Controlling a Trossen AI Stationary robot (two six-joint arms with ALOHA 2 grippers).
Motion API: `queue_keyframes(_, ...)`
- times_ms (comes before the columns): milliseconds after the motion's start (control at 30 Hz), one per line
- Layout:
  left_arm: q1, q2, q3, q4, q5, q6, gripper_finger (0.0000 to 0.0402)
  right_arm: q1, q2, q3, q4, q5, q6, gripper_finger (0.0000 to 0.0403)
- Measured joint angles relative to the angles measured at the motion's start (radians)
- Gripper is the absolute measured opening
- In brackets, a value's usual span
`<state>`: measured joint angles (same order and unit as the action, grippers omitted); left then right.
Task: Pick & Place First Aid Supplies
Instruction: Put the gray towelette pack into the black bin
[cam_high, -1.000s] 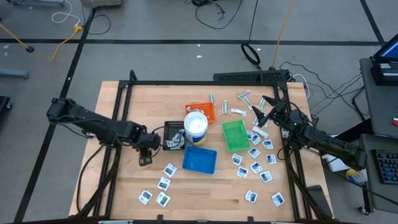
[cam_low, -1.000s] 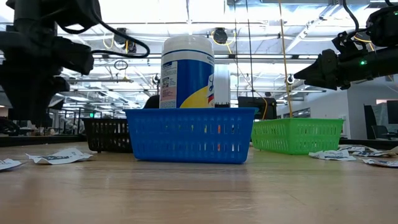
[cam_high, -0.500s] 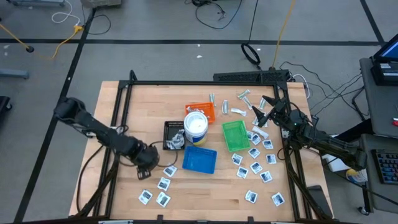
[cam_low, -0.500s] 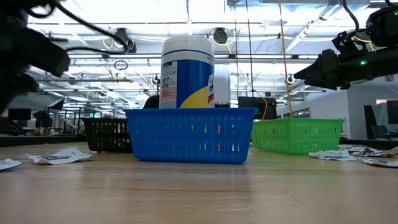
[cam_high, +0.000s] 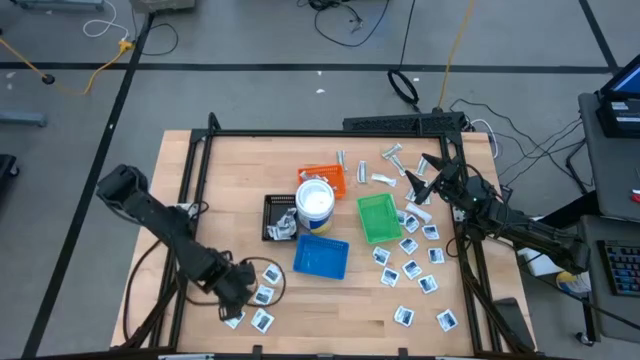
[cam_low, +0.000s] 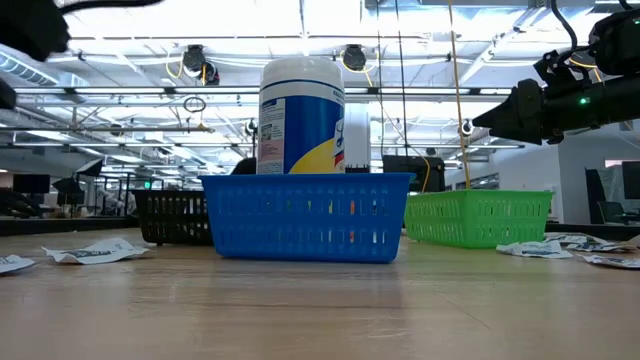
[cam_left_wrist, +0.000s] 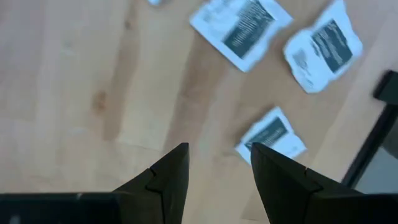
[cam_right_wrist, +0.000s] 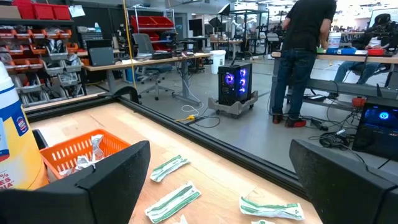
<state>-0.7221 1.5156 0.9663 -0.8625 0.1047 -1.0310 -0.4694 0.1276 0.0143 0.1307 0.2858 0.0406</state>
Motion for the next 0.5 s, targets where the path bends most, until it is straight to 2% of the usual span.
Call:
queue_keyframes(400, -0.133, 0.115, 0.042, 0.020, -0.001, -0.110, 0.0175, 0.000, 0.000, 0.000, 0.000, 0.000, 0.000, 0.0380)
queue_keyframes(500, -0.146, 0.156, 0.042, 0.050, -0.032, -0.108, 0.0175, 0.000, 0.000, 0.000, 0.000, 0.000, 0.000, 0.0380)
